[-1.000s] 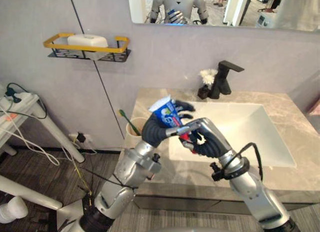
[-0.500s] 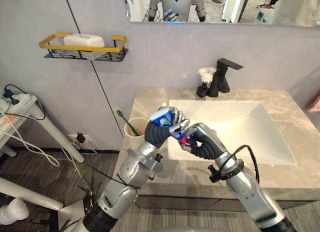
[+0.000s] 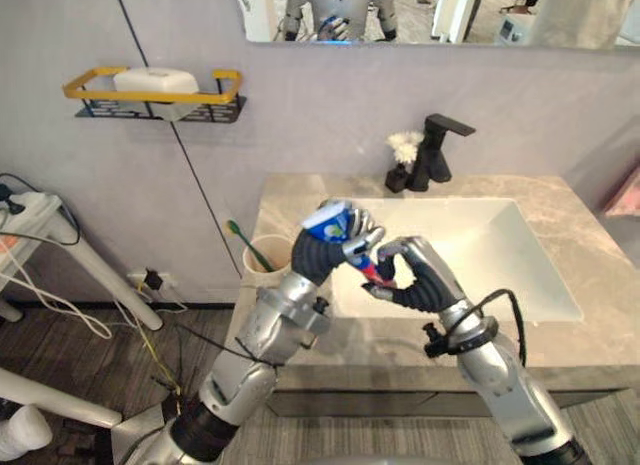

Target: Organize washtable

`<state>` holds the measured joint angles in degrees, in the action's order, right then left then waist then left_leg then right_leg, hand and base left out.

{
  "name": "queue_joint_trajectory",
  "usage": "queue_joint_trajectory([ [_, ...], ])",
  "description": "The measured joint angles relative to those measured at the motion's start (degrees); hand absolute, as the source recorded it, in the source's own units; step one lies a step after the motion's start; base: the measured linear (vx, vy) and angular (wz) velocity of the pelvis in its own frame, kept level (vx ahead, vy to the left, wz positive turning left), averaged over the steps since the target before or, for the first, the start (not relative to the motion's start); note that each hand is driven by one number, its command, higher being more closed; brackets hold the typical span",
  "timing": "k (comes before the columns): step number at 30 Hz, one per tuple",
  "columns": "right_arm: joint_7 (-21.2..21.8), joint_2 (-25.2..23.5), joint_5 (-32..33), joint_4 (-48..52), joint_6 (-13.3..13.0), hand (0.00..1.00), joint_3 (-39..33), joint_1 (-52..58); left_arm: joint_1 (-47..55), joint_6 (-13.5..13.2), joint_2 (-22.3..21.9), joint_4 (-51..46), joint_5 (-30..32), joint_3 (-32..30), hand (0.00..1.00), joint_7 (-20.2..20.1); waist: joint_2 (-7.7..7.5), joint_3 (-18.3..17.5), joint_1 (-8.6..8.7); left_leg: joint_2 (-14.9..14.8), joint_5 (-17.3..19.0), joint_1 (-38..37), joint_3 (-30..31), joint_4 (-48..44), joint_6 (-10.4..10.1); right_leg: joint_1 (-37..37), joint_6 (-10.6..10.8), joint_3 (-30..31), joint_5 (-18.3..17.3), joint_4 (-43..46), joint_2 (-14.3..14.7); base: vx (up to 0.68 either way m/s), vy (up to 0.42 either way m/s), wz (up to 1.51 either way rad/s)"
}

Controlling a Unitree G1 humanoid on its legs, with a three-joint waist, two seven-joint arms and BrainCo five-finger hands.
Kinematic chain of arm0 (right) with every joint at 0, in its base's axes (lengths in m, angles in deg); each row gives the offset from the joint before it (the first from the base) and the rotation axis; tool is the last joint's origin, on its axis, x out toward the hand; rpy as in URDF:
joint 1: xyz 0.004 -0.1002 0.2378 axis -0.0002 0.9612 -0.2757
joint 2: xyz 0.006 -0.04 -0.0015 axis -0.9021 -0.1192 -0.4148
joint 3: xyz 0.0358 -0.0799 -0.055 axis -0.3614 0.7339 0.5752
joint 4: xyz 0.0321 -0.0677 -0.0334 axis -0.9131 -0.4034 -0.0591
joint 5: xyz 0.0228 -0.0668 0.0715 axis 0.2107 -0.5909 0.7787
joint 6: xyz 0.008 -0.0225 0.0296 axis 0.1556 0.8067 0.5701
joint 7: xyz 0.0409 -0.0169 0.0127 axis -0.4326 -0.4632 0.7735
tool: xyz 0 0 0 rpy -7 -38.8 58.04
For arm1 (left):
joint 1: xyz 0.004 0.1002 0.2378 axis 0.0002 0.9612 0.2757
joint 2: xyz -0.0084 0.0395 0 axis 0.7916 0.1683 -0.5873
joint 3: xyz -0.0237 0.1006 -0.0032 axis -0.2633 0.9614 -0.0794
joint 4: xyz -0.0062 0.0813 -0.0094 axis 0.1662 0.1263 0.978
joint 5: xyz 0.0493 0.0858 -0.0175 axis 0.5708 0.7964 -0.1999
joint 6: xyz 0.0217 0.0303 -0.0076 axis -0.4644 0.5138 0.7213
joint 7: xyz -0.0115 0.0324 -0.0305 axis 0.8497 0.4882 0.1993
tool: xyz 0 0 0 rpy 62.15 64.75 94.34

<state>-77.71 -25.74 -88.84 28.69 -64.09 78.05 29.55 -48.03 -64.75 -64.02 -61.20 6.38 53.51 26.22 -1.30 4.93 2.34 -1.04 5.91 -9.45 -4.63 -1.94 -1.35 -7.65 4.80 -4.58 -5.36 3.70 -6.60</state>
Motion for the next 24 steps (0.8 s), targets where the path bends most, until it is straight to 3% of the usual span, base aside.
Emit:
queue_joint_trajectory([
  [6, -2.33, 0.12, -0.25, 5.86, -0.13, 0.0, -6.0, 2.94, -1.29, -1.63, -0.71, -0.6, 0.17, -0.25, 1.0, 0.14, -0.18, 0.18, 0.33, -0.05, 0.02, -0.22, -0.47, 0.14, -0.01, 0.13, 0.01, 0.49, 0.06, 0.0, 0.11, -0.04, -0.019, -0.05],
  [11, -4.89, -1.24, 2.5, 9.6, -0.54, 0.0, -20.01, 3.52, -1.31, -2.08, -0.79, -1.74, 0.45, -2.44, 1.0, 0.28, -0.18, 0.18, 0.99, -0.24, 0.03, -0.24, -2.12, 0.67, -0.01, 1.09, 0.04, 1.82, 0.59, -0.21, 0.39, -0.04, -0.015, -0.17],
  [15, -7.39, -3.47, 4.16, 10.58, -0.33, 0.0, -35.1, 5.66, -0.98, -2.79, -1.47, -3.25, 1.35, -5.85, 1.0, 0.32, -0.12, 0.18, 2.02, -0.26, 0.05, -0.14, -3.42, 1.14, 0.0, 2.09, 0.17, 3.24, 0.71, -0.29, 0.51, -0.02, -0.009, -0.16],
  [17, -9.22, -5.89, 5.98, 10.54, 0.3, 0.0, -42.65, 6.26, 0.03, -3.42, -1.78, -3.29, 1.72, -7.49, 1.0, 0.77, -0.05, 0.14, 3.33, -0.24, 0.08, 0.08, -3.89, 1.25, 0.02, 2.72, 0.19, 3.65, 0.72, -0.24, 0.54, 0.0, -0.017, -0.16],
  [24, -11.31, -11.37, 11.47, 2.3, 2.09, 0.0, -52.49, 10.07, 2.2, -3.44, -3.35, -3.32, 2.2, -11.38, 1.0, 1.23, 0.31, -0.07, 4.81, -0.28, 0.12, 0.48, -5.59, 1.26, 0.02, 4.26, 0.28, 5.45, 0.78, 0.29, 0.7, -0.01, -0.016, -0.14],
])
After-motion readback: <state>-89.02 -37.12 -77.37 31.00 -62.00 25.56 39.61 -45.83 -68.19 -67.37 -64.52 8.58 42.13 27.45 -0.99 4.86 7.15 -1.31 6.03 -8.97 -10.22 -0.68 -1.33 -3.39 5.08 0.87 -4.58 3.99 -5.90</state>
